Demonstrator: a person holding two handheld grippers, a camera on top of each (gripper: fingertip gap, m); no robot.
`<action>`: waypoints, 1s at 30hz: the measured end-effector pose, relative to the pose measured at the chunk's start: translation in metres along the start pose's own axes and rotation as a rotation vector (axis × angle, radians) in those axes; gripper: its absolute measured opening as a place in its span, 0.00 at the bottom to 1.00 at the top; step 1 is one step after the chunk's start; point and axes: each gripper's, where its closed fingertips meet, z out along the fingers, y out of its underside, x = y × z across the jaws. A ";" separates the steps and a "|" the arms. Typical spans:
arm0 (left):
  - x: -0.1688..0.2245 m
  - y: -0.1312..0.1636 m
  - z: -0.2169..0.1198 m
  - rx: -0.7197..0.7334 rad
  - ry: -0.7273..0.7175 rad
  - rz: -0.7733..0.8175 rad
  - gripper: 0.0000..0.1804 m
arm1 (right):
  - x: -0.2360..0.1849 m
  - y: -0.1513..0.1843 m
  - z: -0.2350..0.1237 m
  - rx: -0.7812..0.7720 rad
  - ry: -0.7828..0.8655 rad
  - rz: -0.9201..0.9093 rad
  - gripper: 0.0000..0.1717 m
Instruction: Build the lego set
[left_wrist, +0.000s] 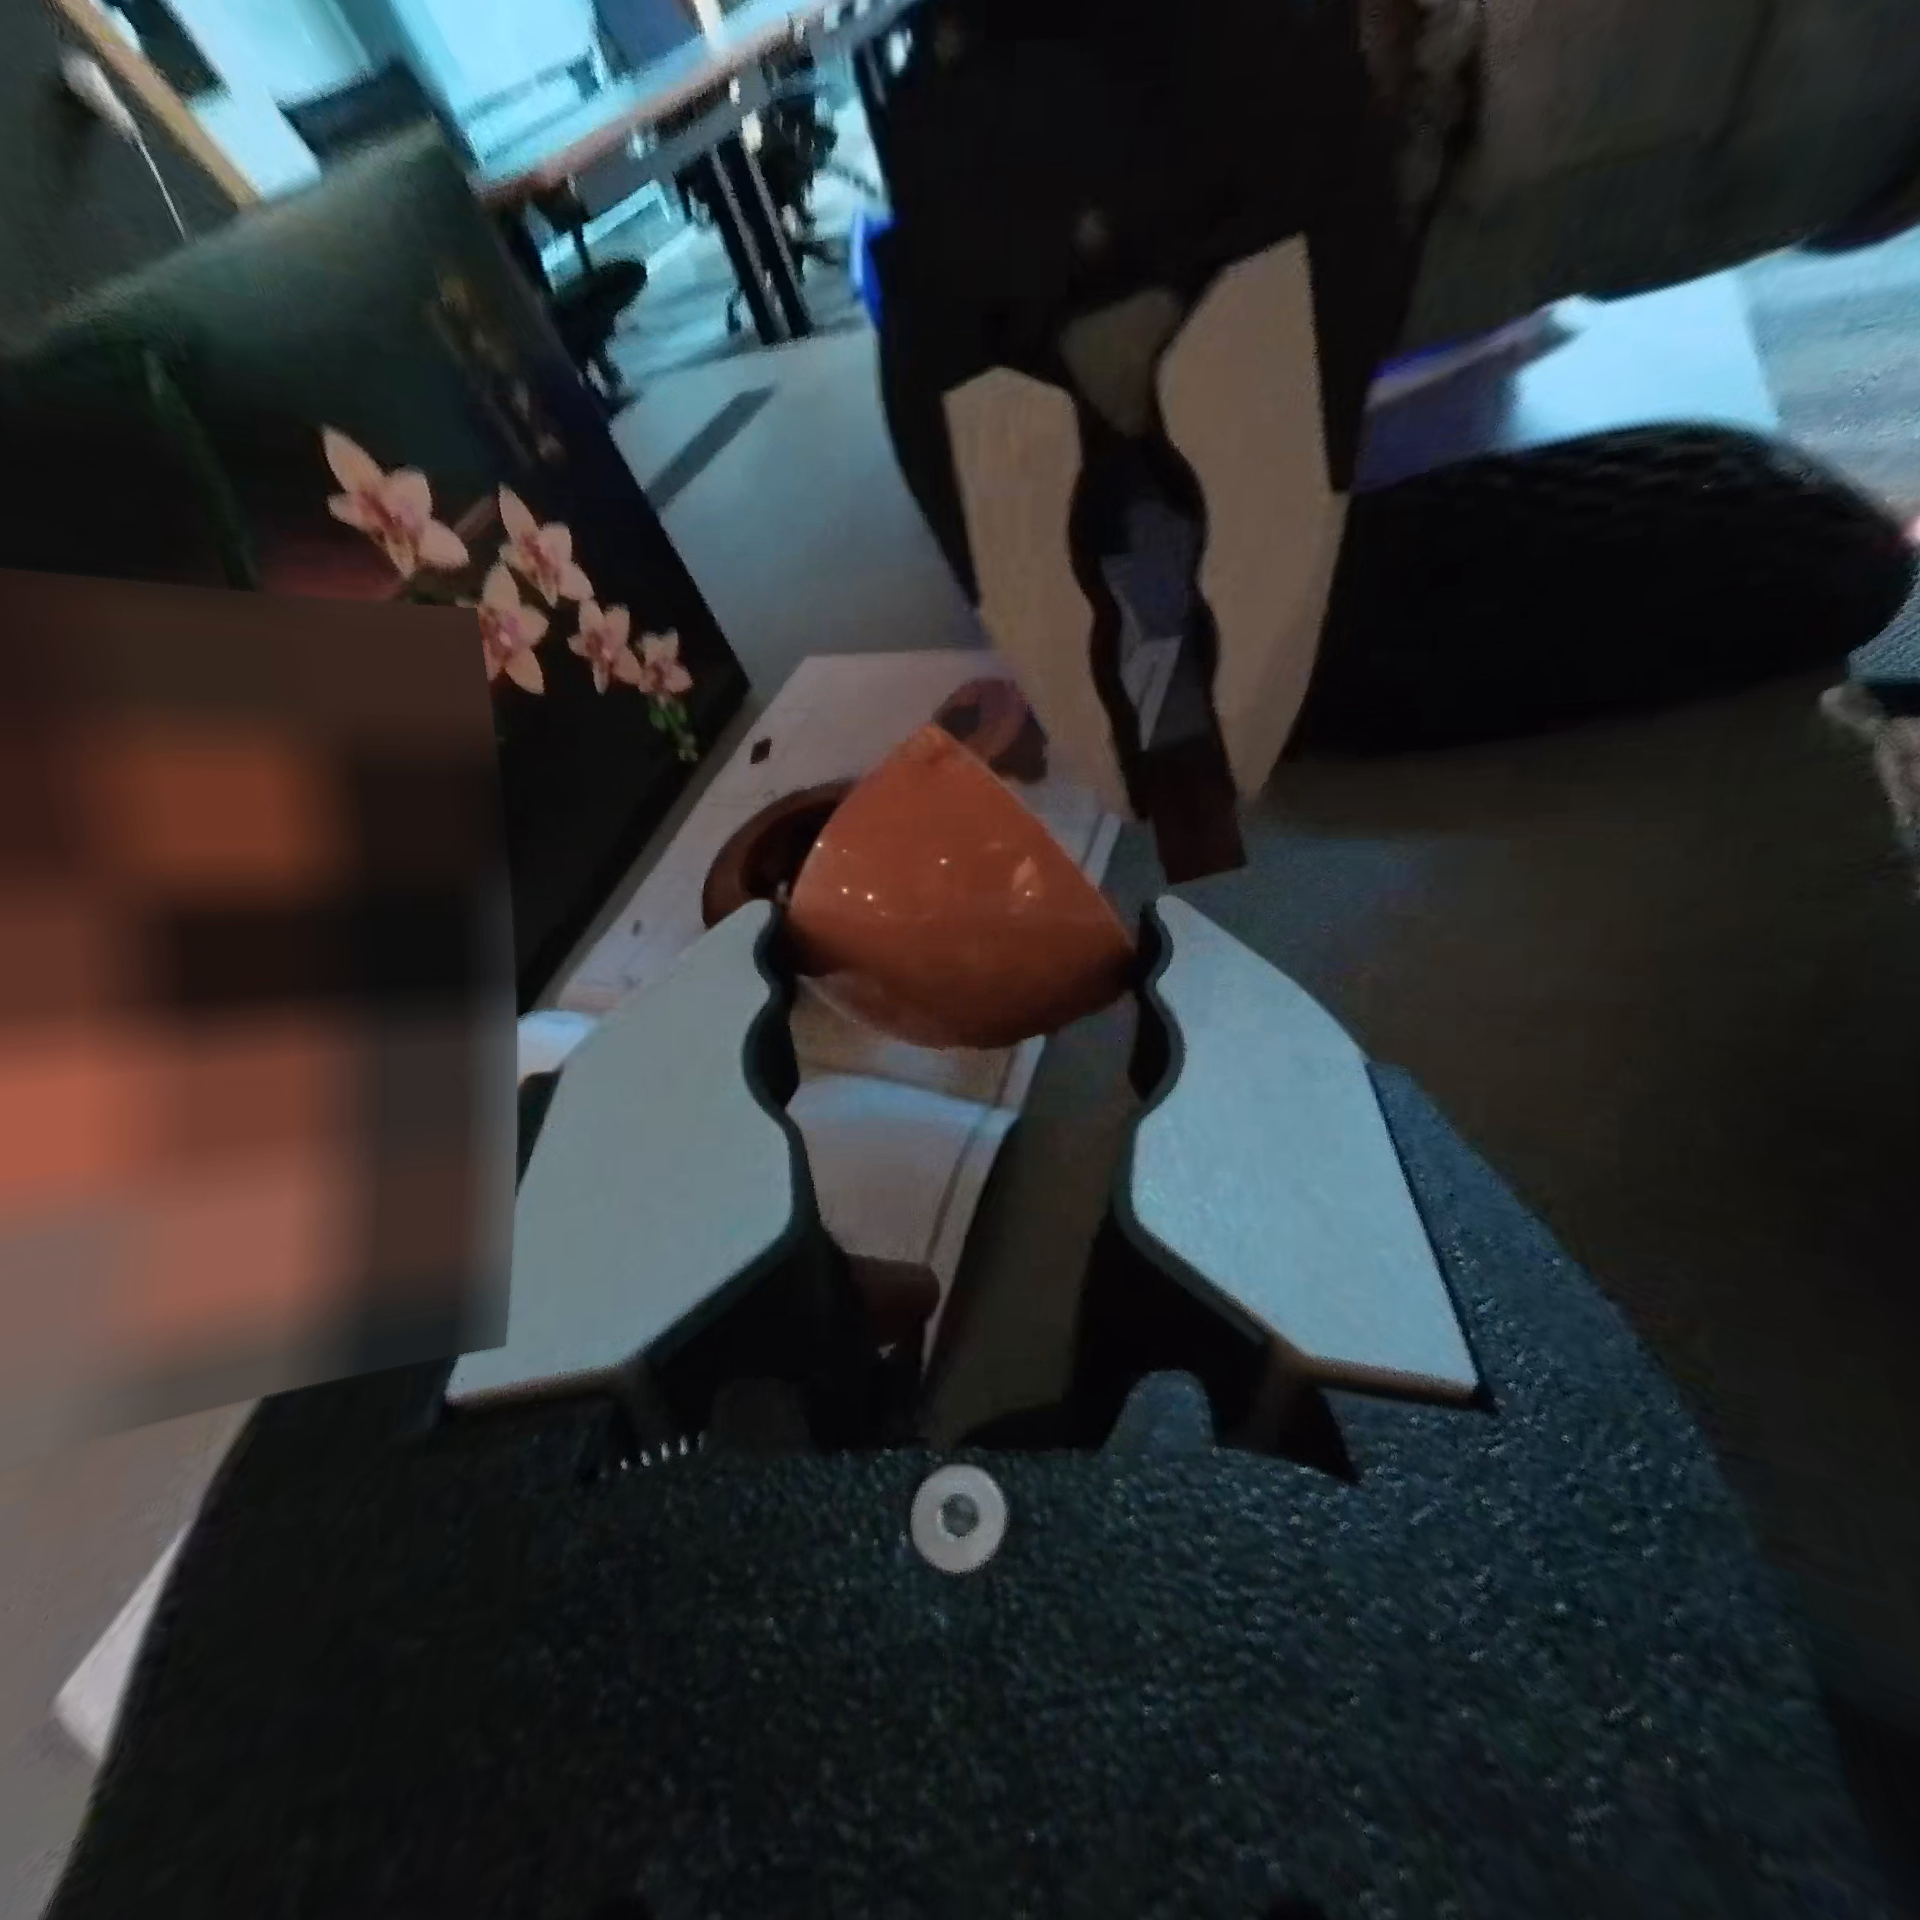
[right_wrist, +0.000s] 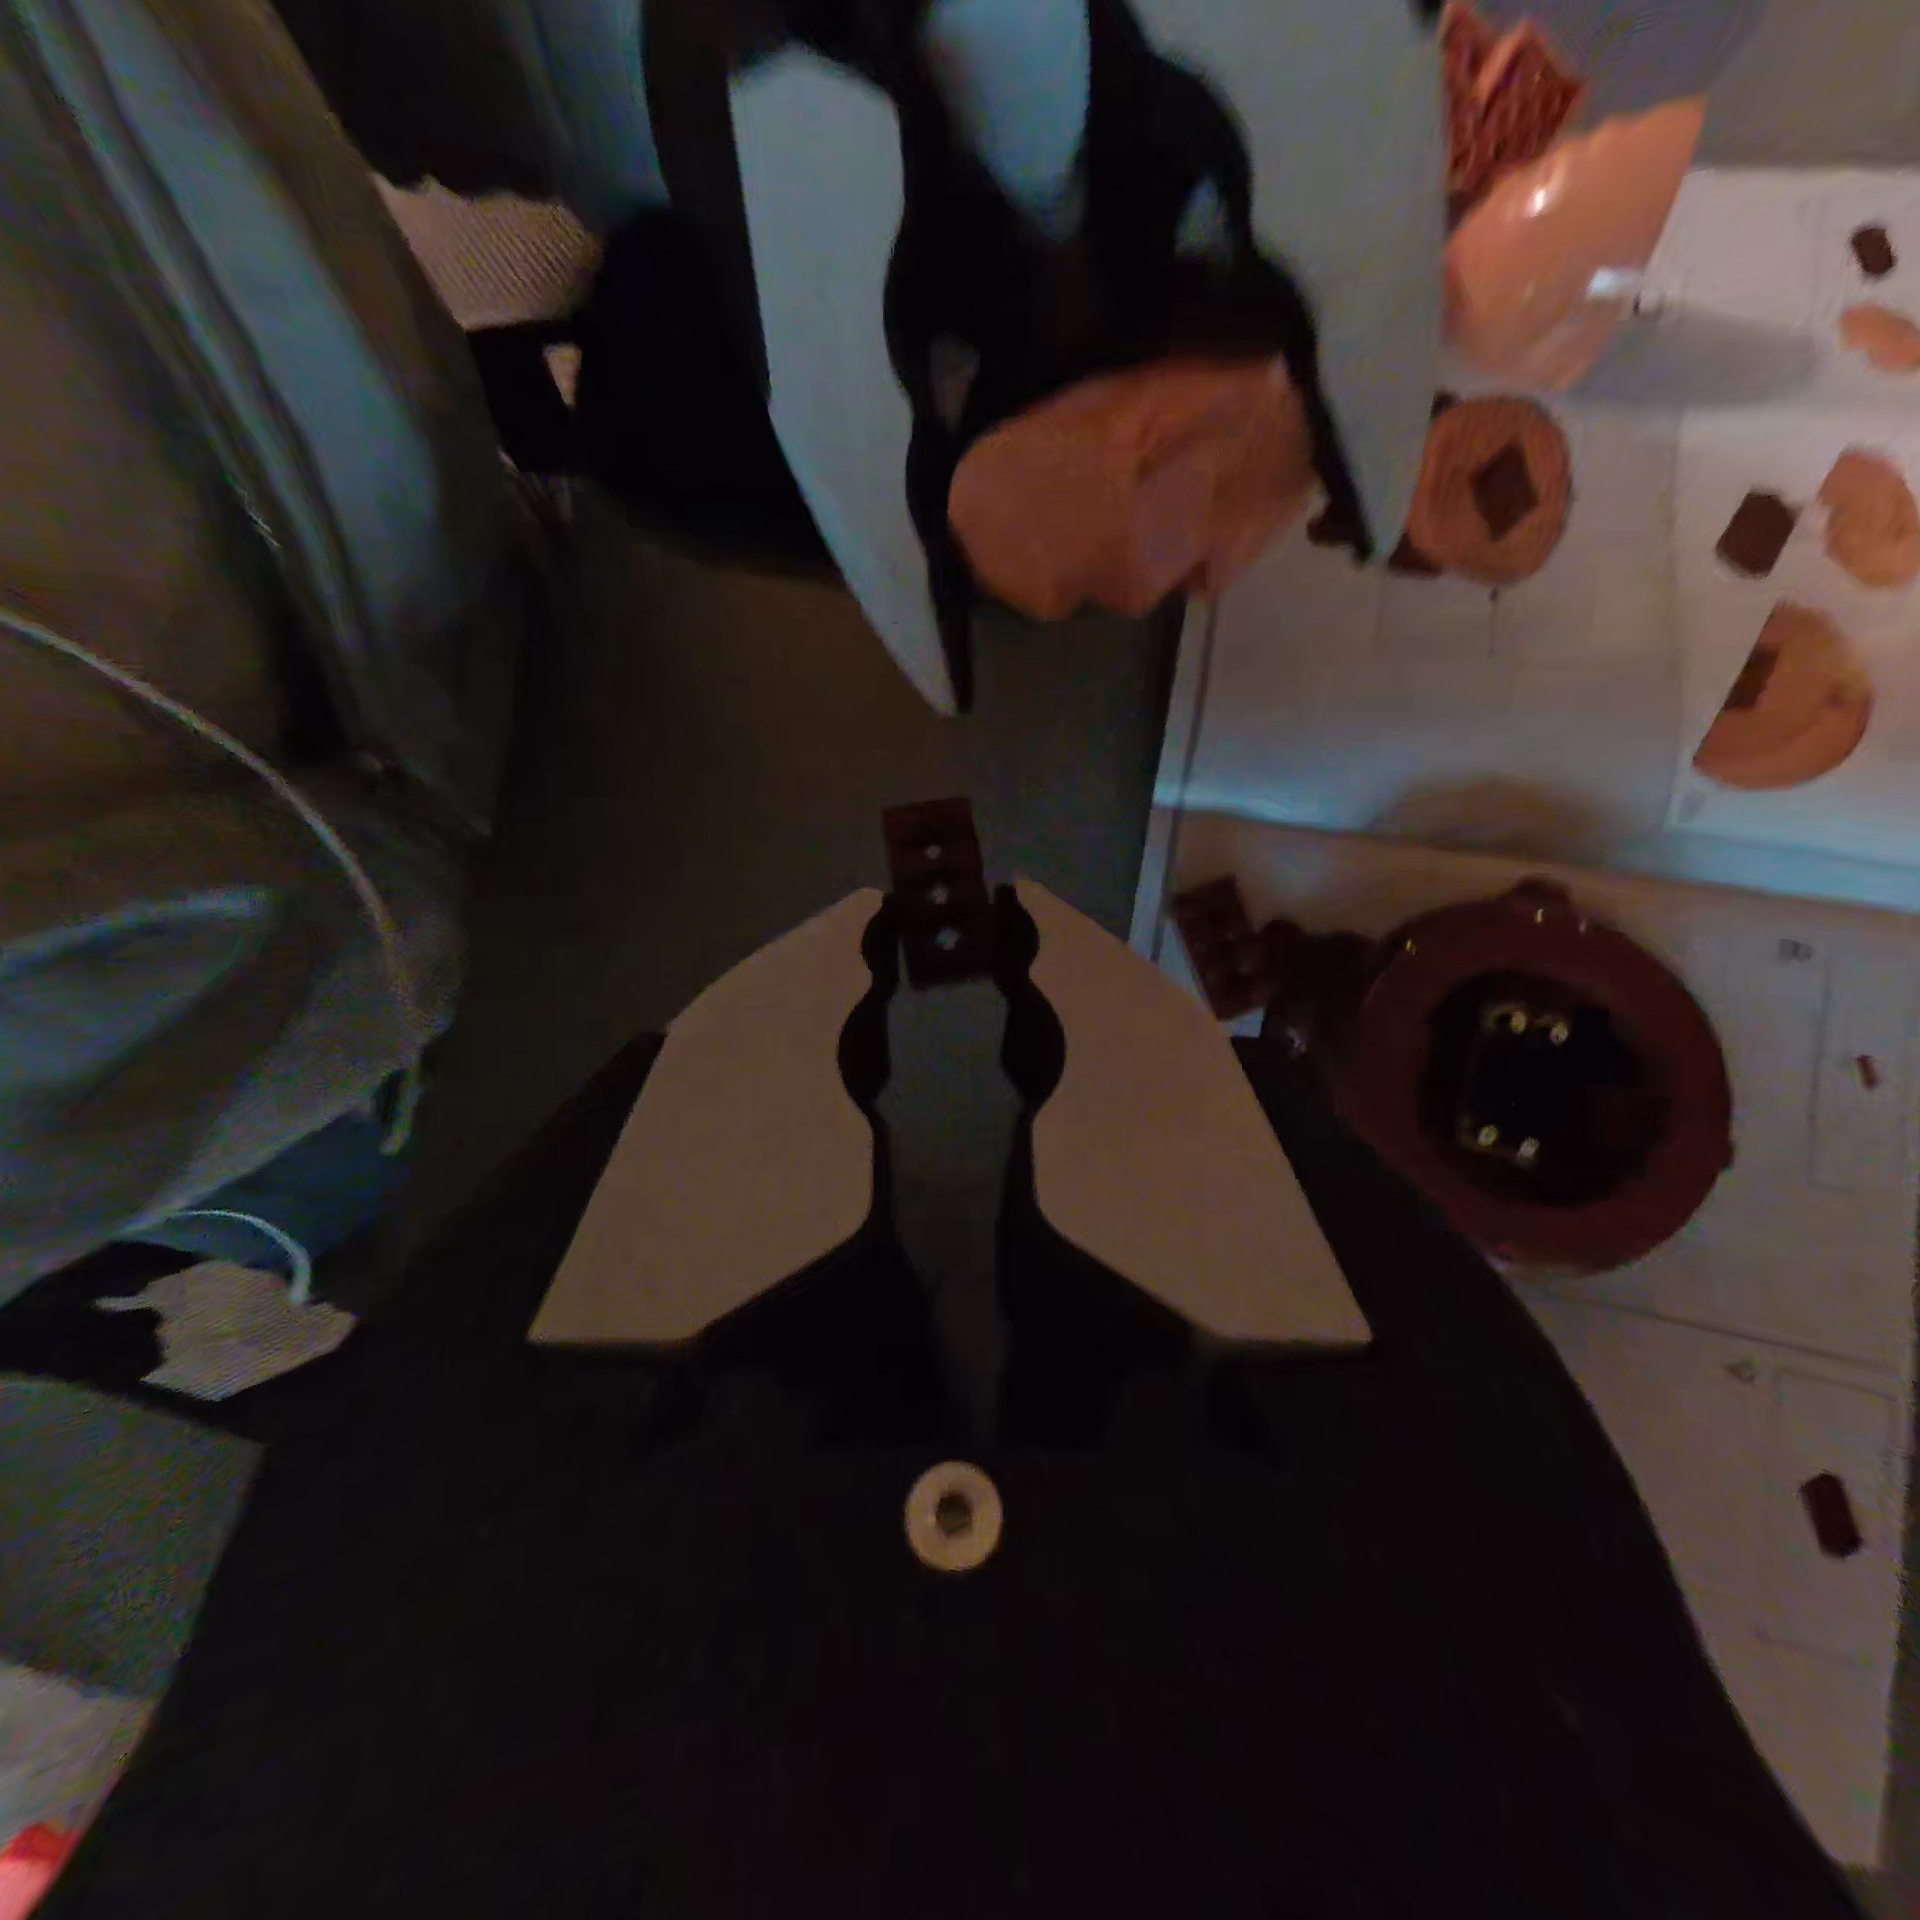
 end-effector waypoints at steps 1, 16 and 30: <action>0.002 -0.008 -0.001 0.054 0.028 -0.018 0.35 | -0.002 -0.011 -0.005 -0.005 -0.025 -0.002 0.09; 0.025 -0.071 -0.054 0.520 0.664 -0.461 0.35 | -0.029 -0.091 -0.036 -0.084 -0.548 0.064 0.09; 0.036 -0.048 -0.038 0.225 0.660 -0.352 0.35 | -0.018 -0.070 -0.024 -0.173 -0.487 0.078 0.09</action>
